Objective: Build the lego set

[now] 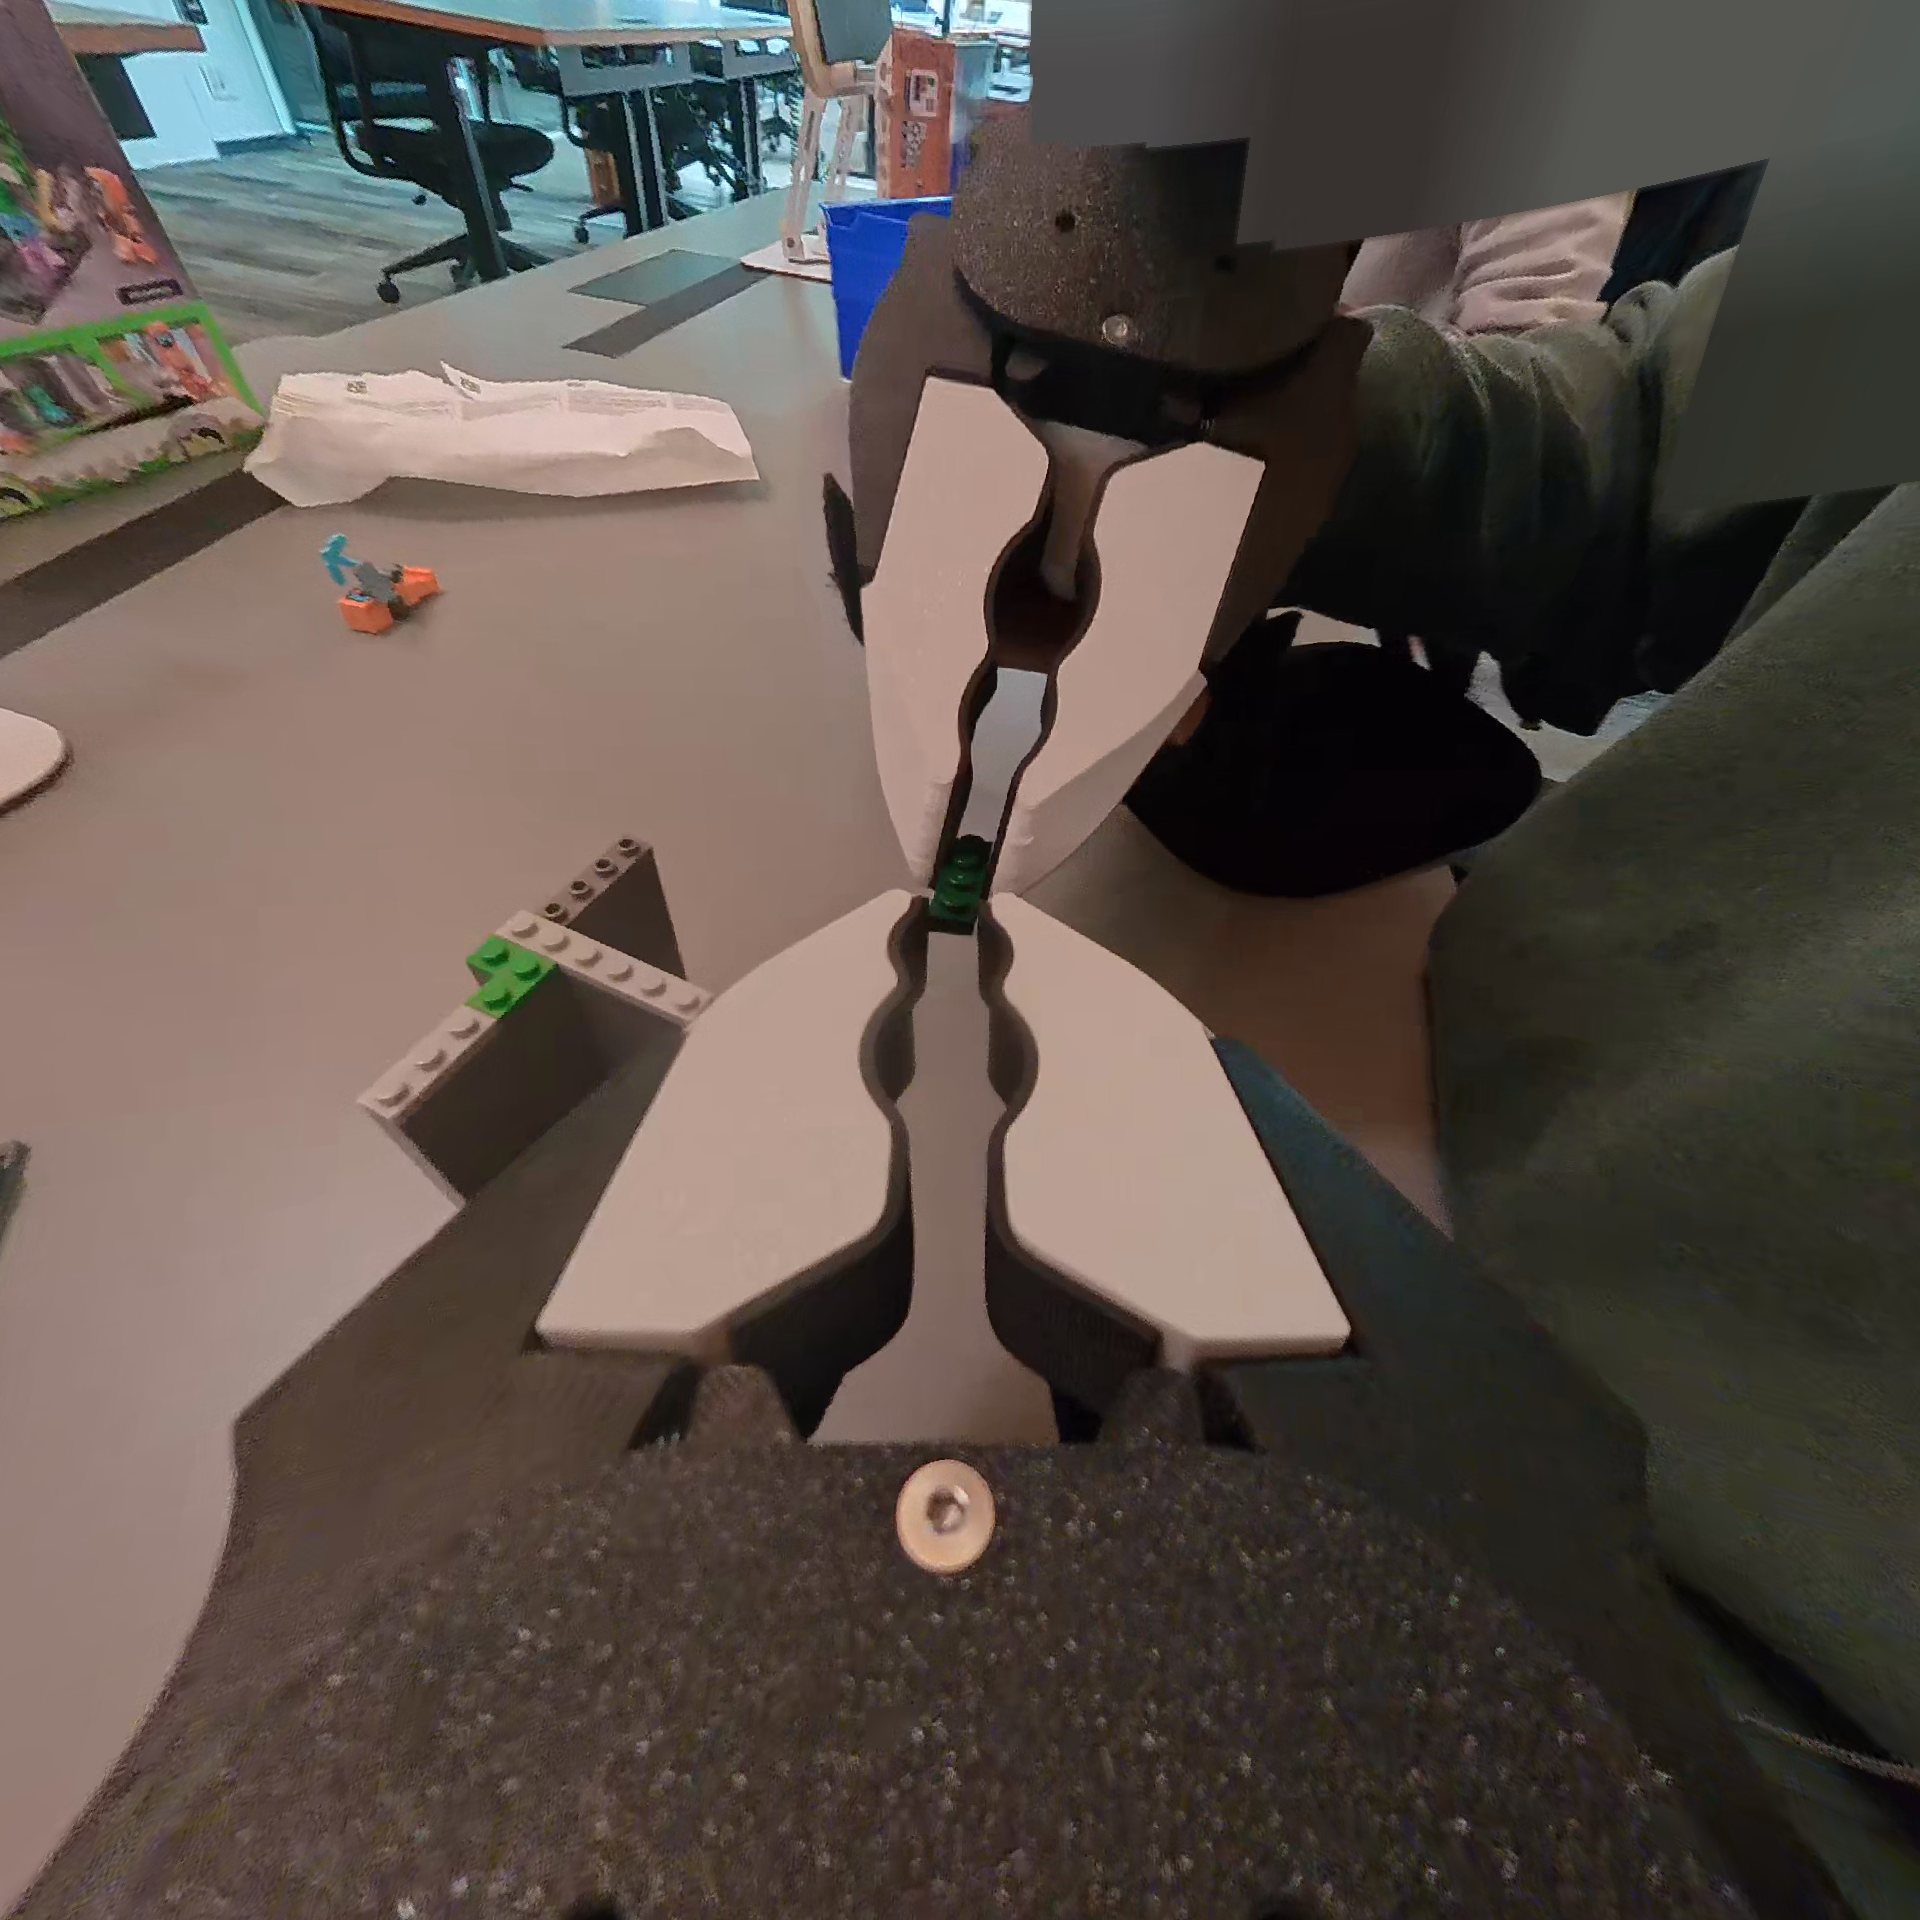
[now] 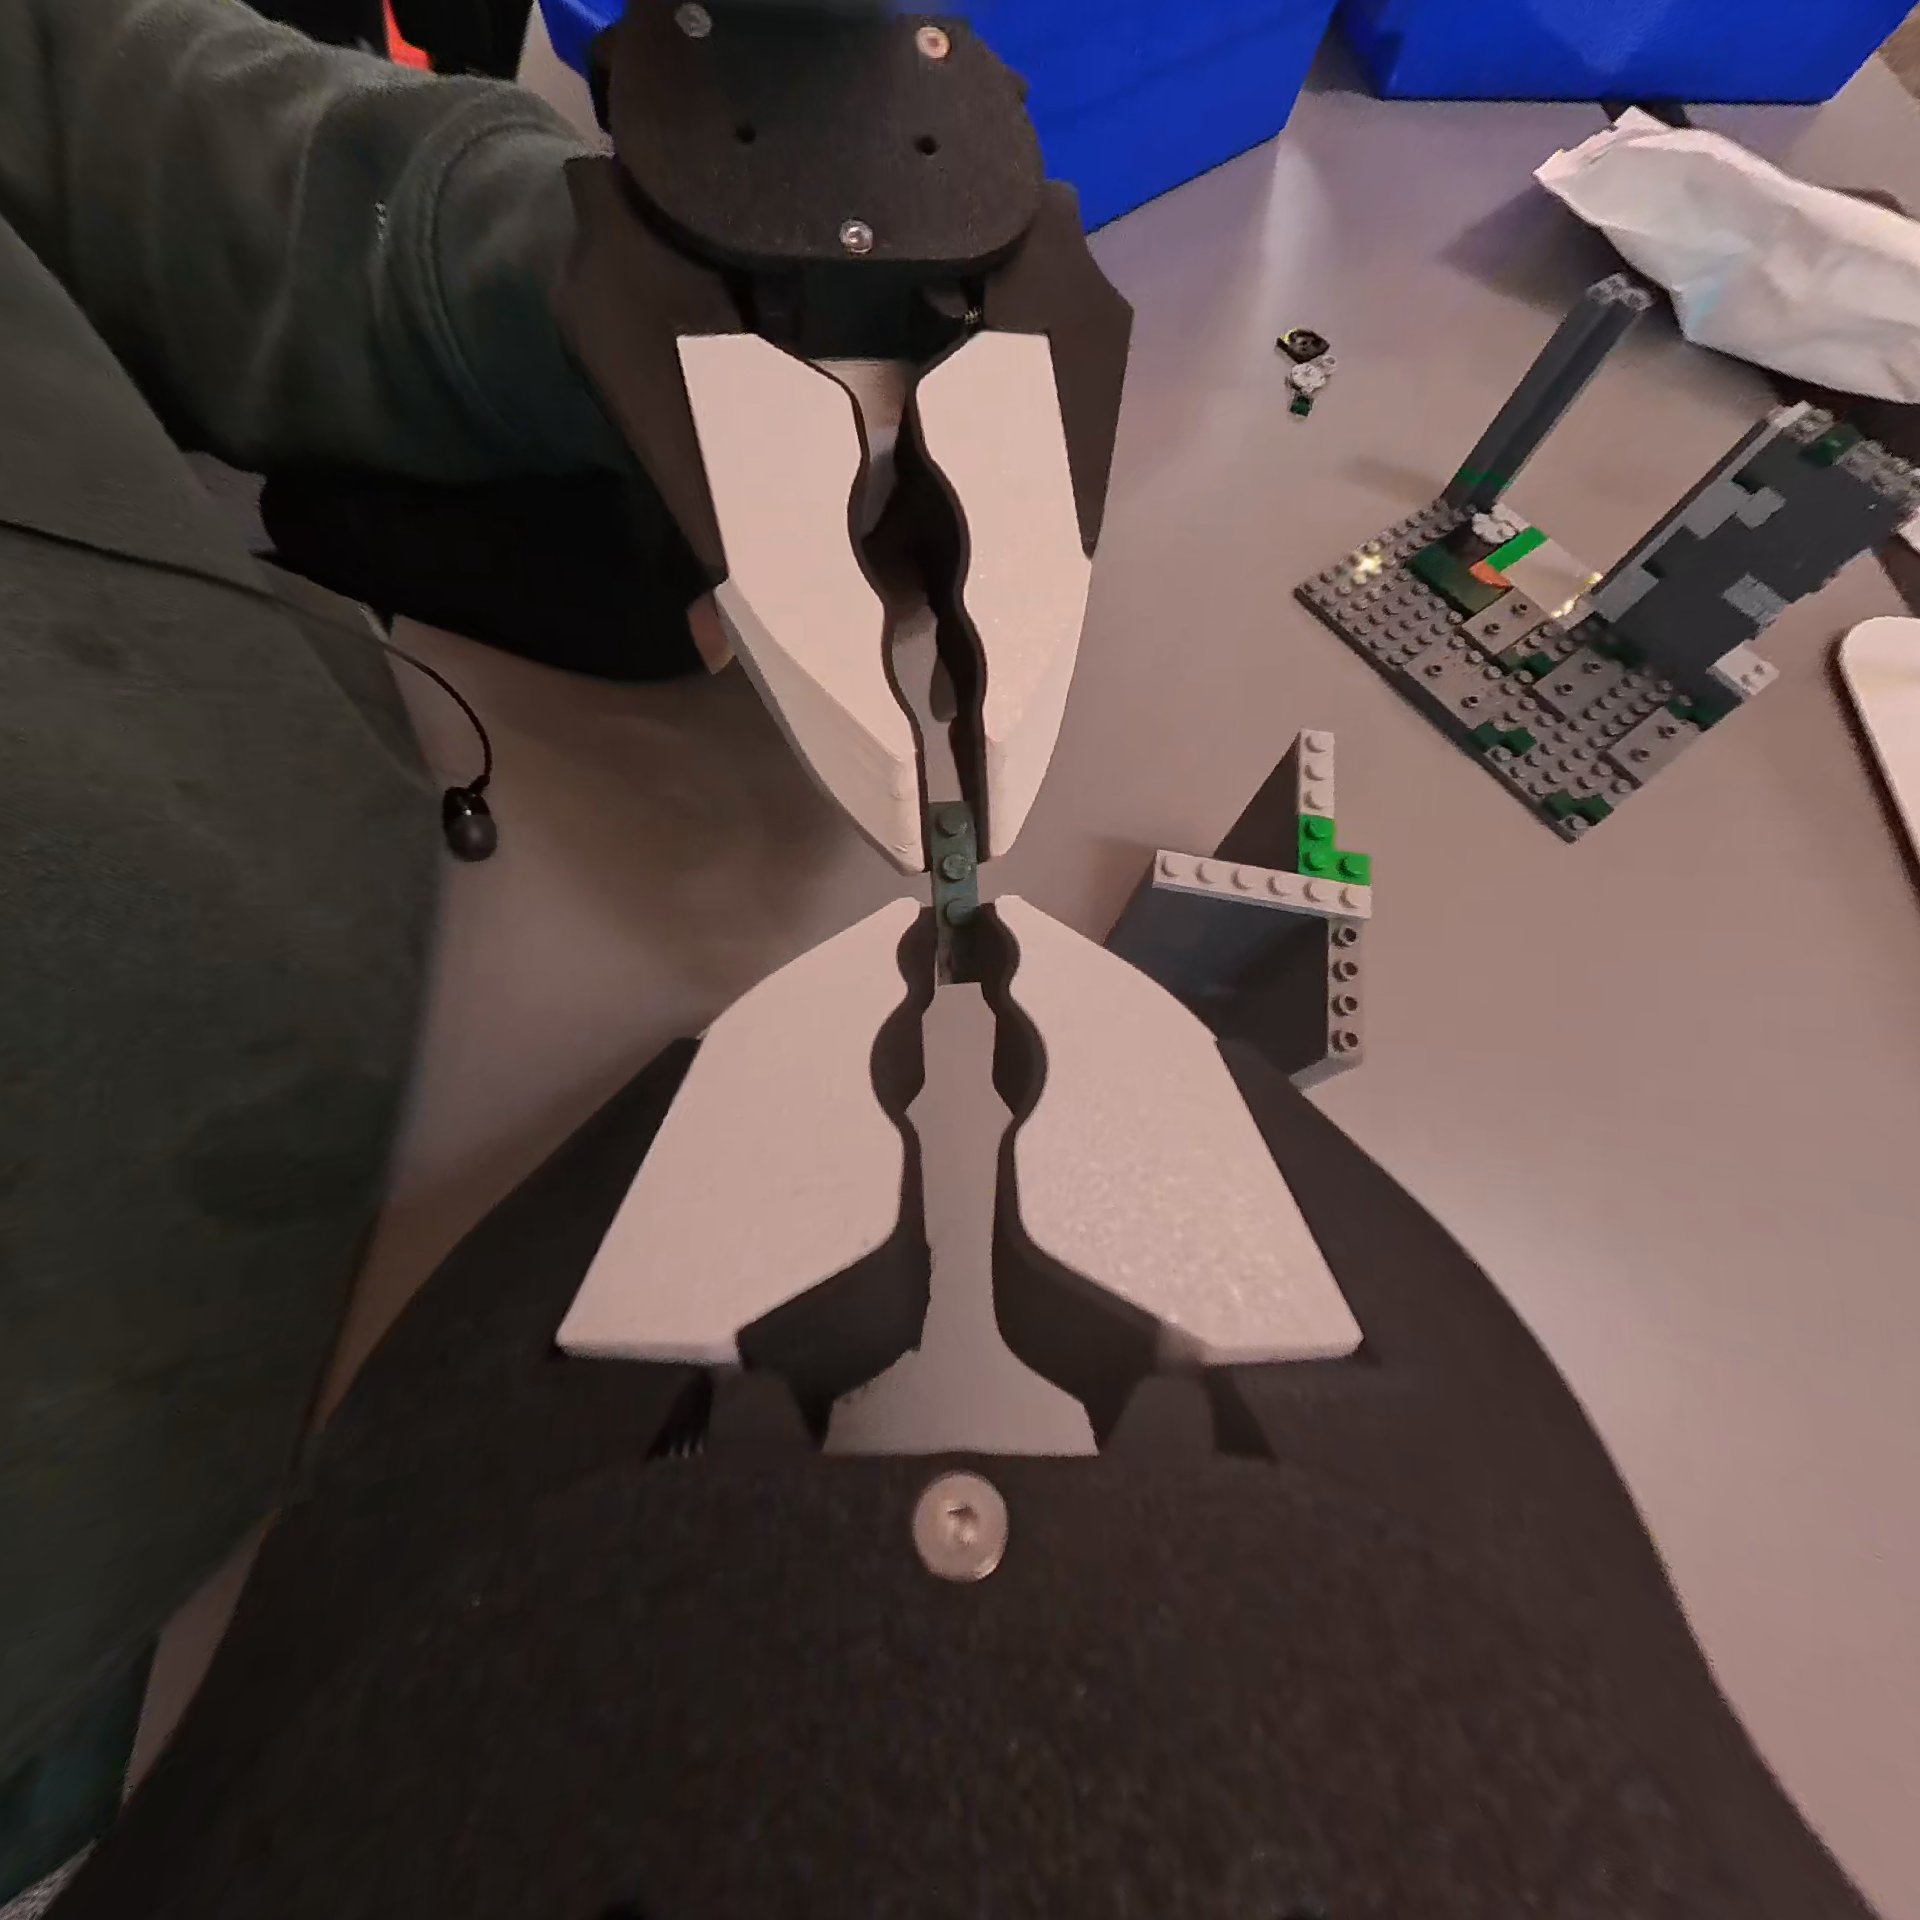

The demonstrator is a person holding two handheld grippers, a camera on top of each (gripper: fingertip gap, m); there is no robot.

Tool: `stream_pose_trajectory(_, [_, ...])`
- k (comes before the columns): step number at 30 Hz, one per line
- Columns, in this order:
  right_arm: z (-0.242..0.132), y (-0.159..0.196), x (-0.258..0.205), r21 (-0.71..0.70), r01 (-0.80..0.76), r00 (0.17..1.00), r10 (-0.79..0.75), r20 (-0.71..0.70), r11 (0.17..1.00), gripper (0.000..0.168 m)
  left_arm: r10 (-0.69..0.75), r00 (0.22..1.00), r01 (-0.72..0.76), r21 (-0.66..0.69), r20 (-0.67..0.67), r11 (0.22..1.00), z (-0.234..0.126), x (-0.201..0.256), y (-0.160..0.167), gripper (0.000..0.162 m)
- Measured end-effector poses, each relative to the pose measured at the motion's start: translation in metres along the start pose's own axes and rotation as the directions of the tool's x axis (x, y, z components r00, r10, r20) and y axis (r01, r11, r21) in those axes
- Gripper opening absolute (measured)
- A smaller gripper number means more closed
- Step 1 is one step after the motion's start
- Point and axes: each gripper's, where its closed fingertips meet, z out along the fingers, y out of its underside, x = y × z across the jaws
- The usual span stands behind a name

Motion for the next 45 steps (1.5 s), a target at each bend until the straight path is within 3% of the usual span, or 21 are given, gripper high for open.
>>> stream_pose_trajectory(1, [-0.001,0.000,0.004,-0.004,-0.016,1.000,0.016,0.000,1.000,0.008,0.014,1.000,-0.014,0.003,0.026,1.000,-0.001,-0.004,-0.001,0.011])
stream_pose_trajectory(6, [-0.009,0.010,0.063,-0.100,-0.089,0.988,0.075,-0.138,0.991,0.007,0.041,0.987,-0.043,0.010,0.153,0.999,-0.014,-0.031,-0.003,0.013])
stream_pose_trajectory(9, [-0.001,0.018,0.079,-0.165,-0.141,0.983,0.118,-0.141,0.976,0.007,0.037,0.978,-0.039,0.006,0.205,0.999,-0.017,-0.041,0.000,0.012])
stream_pose_trajectory(18, [0.014,0.031,0.083,-0.243,-0.218,0.975,0.201,-0.093,0.945,0.007,0.041,0.976,-0.032,-0.045,0.212,0.998,-0.014,-0.046,0.015,0.011])
stream_pose_trajectory(32, [0.014,0.034,0.083,-0.291,-0.168,0.985,0.150,-0.084,0.942,0.009,0.030,0.978,-0.019,-0.055,0.208,0.998,-0.012,-0.047,0.020,0.011])
stream_pose_trajectory(45, [0.012,0.031,0.082,-0.225,-0.165,0.986,0.155,-0.063,0.960,0.015,0.033,0.974,-0.023,-0.047,0.225,0.999,-0.011,-0.050,0.019,0.010])
